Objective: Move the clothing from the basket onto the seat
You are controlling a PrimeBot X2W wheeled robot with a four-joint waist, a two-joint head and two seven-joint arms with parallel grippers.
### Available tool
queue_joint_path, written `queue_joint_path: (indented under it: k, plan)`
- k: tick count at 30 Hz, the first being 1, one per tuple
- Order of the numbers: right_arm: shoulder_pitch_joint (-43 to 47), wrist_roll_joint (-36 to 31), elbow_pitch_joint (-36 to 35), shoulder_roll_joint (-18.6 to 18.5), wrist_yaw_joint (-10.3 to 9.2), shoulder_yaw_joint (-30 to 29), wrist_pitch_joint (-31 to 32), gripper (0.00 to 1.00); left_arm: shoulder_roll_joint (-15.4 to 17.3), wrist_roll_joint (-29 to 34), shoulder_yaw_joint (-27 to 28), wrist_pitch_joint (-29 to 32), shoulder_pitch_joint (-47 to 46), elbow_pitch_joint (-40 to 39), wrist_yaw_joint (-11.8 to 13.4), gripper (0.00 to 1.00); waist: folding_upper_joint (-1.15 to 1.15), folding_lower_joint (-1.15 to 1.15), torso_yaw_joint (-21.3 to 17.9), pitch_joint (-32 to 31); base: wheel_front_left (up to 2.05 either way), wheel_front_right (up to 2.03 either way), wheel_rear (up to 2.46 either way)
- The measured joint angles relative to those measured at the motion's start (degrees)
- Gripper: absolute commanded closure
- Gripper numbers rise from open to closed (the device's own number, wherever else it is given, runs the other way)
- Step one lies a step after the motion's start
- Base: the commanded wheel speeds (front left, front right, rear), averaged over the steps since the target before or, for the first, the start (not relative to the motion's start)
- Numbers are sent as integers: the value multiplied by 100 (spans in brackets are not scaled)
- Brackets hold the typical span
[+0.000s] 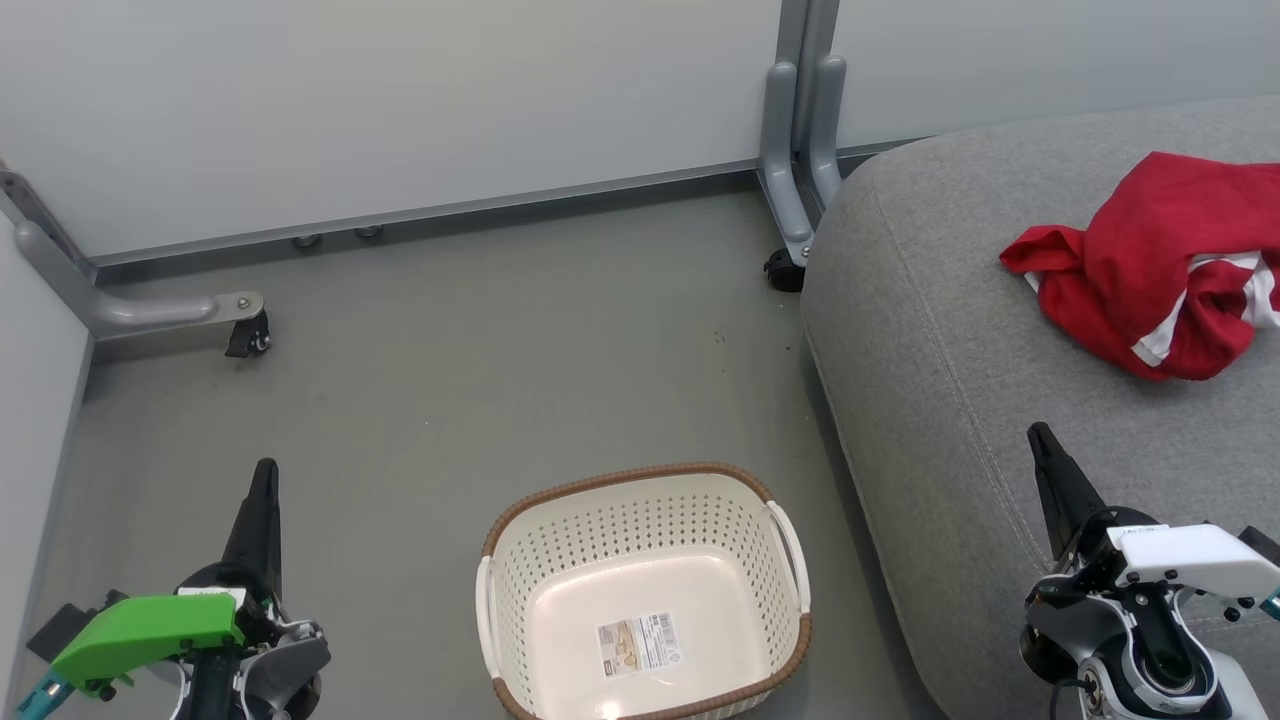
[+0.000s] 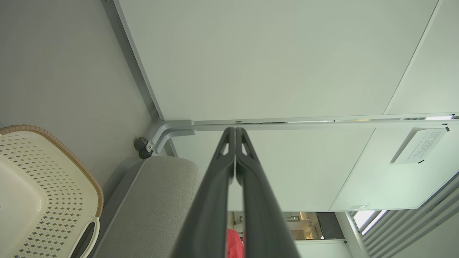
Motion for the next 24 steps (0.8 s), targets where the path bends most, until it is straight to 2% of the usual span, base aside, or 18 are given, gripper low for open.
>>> queue_joint_path:
  k: [24]
  plan:
    - [-1, -1, 0, 2, 0, -3, 4, 100, -1, 0, 4, 1, -1, 0, 0, 100, 0, 0, 0, 0, 0, 0, 0]
